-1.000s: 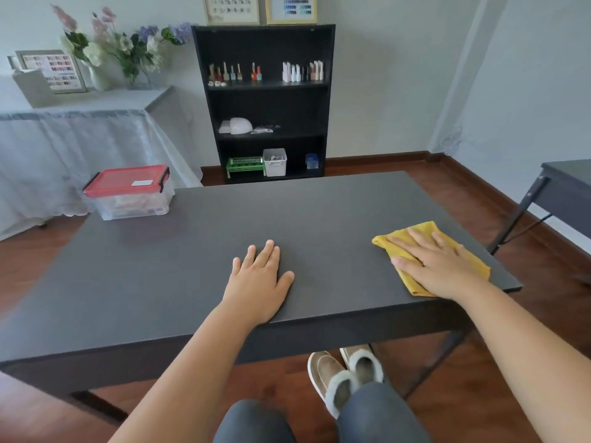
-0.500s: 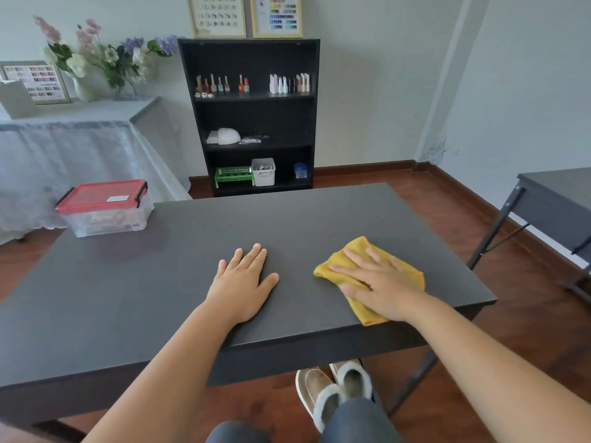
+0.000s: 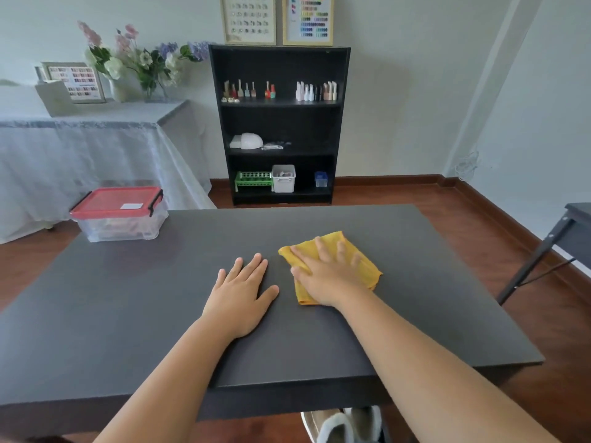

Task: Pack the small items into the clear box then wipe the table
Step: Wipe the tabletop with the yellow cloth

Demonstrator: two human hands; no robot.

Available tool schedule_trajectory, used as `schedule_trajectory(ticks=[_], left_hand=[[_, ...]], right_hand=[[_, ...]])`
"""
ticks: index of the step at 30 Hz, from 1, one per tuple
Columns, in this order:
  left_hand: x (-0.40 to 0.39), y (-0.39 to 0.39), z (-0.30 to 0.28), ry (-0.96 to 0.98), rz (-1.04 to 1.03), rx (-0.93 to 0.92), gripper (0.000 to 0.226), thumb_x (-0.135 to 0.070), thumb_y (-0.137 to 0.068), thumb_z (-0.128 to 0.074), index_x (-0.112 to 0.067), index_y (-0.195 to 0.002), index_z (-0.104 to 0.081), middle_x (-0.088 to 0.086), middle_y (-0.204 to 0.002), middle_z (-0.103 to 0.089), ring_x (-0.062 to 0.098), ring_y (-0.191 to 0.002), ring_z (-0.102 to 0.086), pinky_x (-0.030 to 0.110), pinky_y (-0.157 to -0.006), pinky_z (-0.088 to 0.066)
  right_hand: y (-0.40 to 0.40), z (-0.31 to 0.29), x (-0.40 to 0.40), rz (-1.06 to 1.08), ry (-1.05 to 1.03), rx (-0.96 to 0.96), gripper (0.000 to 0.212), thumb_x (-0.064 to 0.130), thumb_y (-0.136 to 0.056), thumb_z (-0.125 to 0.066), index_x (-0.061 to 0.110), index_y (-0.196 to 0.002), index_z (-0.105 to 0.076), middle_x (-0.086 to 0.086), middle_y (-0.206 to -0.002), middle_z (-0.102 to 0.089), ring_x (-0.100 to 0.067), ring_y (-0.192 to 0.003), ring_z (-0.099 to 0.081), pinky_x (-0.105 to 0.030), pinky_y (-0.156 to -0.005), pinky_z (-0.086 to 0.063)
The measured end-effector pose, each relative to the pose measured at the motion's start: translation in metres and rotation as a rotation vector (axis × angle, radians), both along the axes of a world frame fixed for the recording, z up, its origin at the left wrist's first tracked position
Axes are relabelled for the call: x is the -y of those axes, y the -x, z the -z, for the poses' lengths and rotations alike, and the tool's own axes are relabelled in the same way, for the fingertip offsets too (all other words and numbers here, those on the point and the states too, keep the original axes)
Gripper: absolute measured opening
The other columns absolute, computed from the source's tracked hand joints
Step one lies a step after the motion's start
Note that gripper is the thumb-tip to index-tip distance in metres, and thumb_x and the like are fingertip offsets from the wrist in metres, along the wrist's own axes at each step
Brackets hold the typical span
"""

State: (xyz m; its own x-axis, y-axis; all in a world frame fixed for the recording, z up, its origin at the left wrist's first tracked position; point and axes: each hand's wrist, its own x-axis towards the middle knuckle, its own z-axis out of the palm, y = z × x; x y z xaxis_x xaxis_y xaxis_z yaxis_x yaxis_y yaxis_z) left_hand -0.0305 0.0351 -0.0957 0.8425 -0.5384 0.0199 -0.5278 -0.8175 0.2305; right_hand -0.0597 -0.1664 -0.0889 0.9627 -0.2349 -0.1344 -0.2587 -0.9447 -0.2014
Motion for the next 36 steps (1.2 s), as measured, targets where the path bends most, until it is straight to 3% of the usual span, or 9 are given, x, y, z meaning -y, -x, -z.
schedule_trajectory(ticks=[2,4,8,11,16,19,29,36], left_hand=[[0.001,-0.005,0.0,0.008,-0.009,0.002,0.071,-0.063,-0.091,-0.018,-0.03,-0.152,-0.006,-0.014,-0.16,0.001,0.018,-0.147,0.004,0.042,-0.118,-0.001],[0.002,-0.011,0.0,0.008,-0.012,0.0,0.071,-0.063,-0.091,-0.018,-0.029,-0.152,-0.007,-0.014,-0.16,0.001,0.017,-0.147,0.005,0.041,-0.118,0.0],[0.004,-0.023,0.0,0.001,-0.016,-0.008,0.071,-0.064,-0.091,-0.018,-0.029,-0.152,-0.006,-0.016,-0.159,0.003,0.016,-0.147,0.006,0.041,-0.118,0.002],[0.003,-0.03,0.001,0.016,-0.032,-0.022,0.071,-0.064,-0.09,-0.018,-0.031,-0.152,-0.005,-0.017,-0.159,0.003,0.014,-0.147,0.007,0.04,-0.117,0.004],[0.001,-0.051,-0.002,0.016,-0.109,-0.002,0.065,-0.055,-0.095,-0.022,-0.028,-0.152,-0.01,-0.014,-0.16,-0.003,0.017,-0.147,0.001,0.042,-0.117,-0.004],[0.002,-0.061,-0.004,0.012,-0.128,-0.007,0.063,-0.053,-0.096,-0.022,-0.027,-0.152,-0.011,-0.013,-0.16,-0.003,0.018,-0.147,0.0,0.042,-0.117,-0.004],[0.005,-0.063,0.0,0.017,-0.128,-0.018,0.064,-0.054,-0.096,-0.019,-0.028,-0.152,-0.005,-0.015,-0.16,0.003,0.018,-0.147,0.007,0.04,-0.117,0.002],[0.005,-0.066,0.002,0.029,-0.126,-0.009,0.064,-0.055,-0.095,-0.018,-0.03,-0.152,-0.004,-0.017,-0.159,0.005,0.016,-0.147,0.008,0.04,-0.117,0.002]], right_hand=[[0.001,0.008,-0.009,-0.162,0.013,0.031,0.05,0.073,-0.082,-0.007,0.071,-0.131,0.002,0.015,-0.16,0.006,-0.032,-0.144,0.013,-0.06,-0.108,0.013],[-0.007,0.002,0.017,-0.168,0.0,0.037,0.047,0.067,-0.086,-0.011,0.07,-0.132,-0.001,0.018,-0.159,0.002,-0.027,-0.146,0.008,-0.057,-0.112,0.008],[-0.04,-0.012,0.081,0.198,0.018,-0.01,0.05,0.054,-0.093,-0.012,0.058,-0.142,-0.004,0.01,-0.161,-0.003,-0.035,-0.145,0.0,-0.06,-0.112,0.0],[-0.07,-0.013,0.074,0.285,0.027,-0.014,0.051,0.053,-0.095,-0.012,0.052,-0.145,-0.005,0.004,-0.161,0.0,-0.041,-0.143,0.003,-0.063,-0.111,0.004],[-0.104,-0.003,0.004,-0.062,-0.008,0.014,0.05,0.057,-0.093,-0.01,0.057,-0.142,-0.005,0.008,-0.161,0.006,-0.037,-0.144,0.012,-0.059,-0.109,0.01],[-0.113,-0.001,0.017,-0.17,-0.022,0.009,0.048,0.059,-0.093,-0.012,0.06,-0.14,-0.006,0.015,-0.16,0.003,-0.03,-0.146,0.009,-0.055,-0.113,0.007],[-0.071,-0.01,0.213,0.372,0.054,-0.01,0.054,0.056,-0.09,-0.008,0.054,-0.144,0.002,0.011,-0.16,-0.003,-0.034,-0.144,-0.004,-0.056,-0.113,-0.009],[-0.03,-0.007,0.198,0.332,0.042,-0.049,0.063,0.083,-0.07,-0.006,0.071,-0.13,0.007,0.014,-0.159,0.008,-0.034,-0.144,0.008,-0.063,-0.109,0.002]])
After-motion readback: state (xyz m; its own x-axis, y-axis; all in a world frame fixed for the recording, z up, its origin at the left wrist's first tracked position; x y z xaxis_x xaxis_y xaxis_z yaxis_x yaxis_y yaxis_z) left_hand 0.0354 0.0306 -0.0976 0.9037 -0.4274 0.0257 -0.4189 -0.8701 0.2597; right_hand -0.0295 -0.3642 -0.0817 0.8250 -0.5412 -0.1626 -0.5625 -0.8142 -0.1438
